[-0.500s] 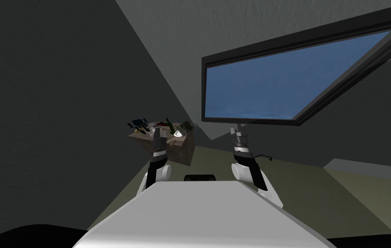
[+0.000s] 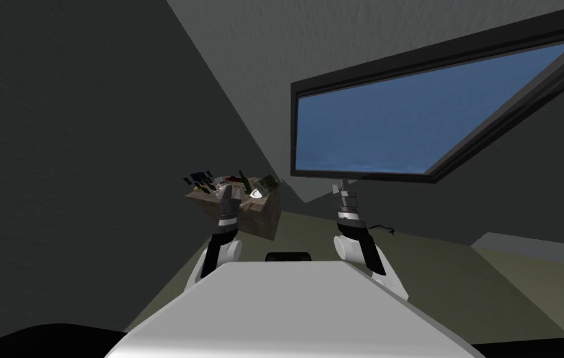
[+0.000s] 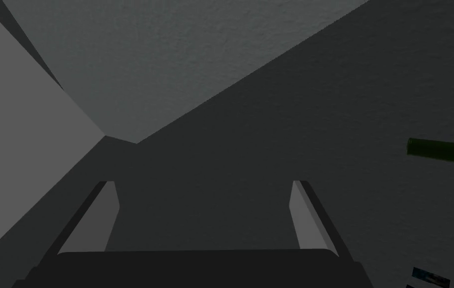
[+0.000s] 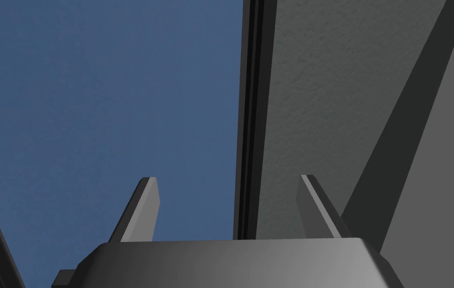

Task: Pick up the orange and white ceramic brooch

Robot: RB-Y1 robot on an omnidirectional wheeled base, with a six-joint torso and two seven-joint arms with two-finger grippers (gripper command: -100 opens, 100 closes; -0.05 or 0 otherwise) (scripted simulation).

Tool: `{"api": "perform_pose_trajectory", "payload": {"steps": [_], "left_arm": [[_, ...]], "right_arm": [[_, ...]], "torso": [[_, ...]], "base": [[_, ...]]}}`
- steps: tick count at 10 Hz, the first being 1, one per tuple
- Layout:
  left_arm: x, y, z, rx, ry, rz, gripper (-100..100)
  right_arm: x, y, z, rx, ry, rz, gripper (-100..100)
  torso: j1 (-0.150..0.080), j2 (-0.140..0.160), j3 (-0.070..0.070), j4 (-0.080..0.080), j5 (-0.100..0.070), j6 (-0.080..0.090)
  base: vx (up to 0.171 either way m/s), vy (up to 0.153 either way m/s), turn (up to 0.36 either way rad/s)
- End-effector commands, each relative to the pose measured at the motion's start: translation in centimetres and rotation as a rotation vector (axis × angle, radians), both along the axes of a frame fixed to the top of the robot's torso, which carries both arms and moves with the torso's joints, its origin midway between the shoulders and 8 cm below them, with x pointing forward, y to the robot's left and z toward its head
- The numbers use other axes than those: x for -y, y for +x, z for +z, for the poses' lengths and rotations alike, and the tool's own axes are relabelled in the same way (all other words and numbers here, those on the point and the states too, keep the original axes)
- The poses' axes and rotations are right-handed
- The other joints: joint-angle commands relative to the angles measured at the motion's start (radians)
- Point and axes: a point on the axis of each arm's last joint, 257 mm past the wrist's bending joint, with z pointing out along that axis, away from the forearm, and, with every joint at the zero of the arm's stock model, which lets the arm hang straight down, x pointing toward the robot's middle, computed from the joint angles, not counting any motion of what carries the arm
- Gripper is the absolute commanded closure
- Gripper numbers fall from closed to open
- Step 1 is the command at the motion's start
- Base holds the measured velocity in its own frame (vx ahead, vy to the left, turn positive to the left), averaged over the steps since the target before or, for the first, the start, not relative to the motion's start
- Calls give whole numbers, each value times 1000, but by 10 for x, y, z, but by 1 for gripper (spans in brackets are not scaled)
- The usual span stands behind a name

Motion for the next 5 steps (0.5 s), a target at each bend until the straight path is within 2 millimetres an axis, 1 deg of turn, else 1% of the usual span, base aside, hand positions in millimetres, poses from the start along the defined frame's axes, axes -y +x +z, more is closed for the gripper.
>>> {"api": "perform_pose_trajectory", "payload": {"steps": [1,2,4,5], "left_arm": [[-4,4,-5,-37,-21,-40,-100],[-3,4,-5,-39,-13,-44,-100],[-9,10,-15,-100,-58,-101,-100],[-8,10,-15,-102,-48,-106,-100]], "right_arm": [[0,0,0,0,0,0,0],[0,0,0,0,0,0,0],[0,0,0,0,0,0,0],[0,0,0,0,0,0,0]], "torso": [[0,0,0,0,0,0],[-1,-1,0,0,0,0],[0,-1,0,0,0,0],[-1,-1,-1,0,0,0]], "base": [[38,-40,39],[33,-33,14],[39,-40,33],[32,-42,17]]}}
